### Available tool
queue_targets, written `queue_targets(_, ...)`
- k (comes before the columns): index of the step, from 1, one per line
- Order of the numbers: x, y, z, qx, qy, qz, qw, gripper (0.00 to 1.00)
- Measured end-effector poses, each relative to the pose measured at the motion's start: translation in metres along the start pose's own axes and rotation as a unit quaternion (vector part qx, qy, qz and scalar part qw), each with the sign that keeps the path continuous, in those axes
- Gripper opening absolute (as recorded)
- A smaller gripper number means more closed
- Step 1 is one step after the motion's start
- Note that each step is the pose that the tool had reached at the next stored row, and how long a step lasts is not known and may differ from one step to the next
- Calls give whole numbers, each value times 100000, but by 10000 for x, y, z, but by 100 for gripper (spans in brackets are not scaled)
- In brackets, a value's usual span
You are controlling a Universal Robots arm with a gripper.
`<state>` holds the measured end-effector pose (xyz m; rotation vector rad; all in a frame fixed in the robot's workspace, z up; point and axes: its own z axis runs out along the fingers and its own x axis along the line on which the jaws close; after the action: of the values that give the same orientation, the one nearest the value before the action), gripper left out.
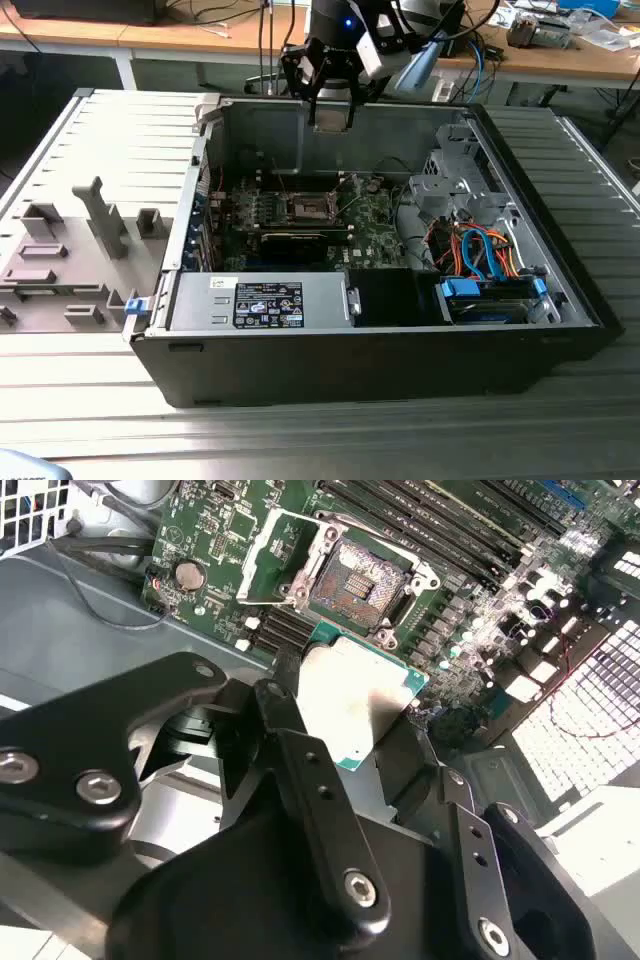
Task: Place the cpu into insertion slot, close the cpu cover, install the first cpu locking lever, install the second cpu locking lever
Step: 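Place the cpu into insertion slot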
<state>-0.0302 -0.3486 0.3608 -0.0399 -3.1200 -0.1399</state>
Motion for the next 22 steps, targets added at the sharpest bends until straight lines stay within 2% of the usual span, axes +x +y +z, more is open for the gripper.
queue_targets(7, 2, -2, 18, -2, 3, 2, 100000, 55)
queue_targets(9, 2, -4, 45, -9, -5, 3, 100000, 55)
queue_targets(22, 1, -7, 74, -1, 0, 3, 100000, 55)
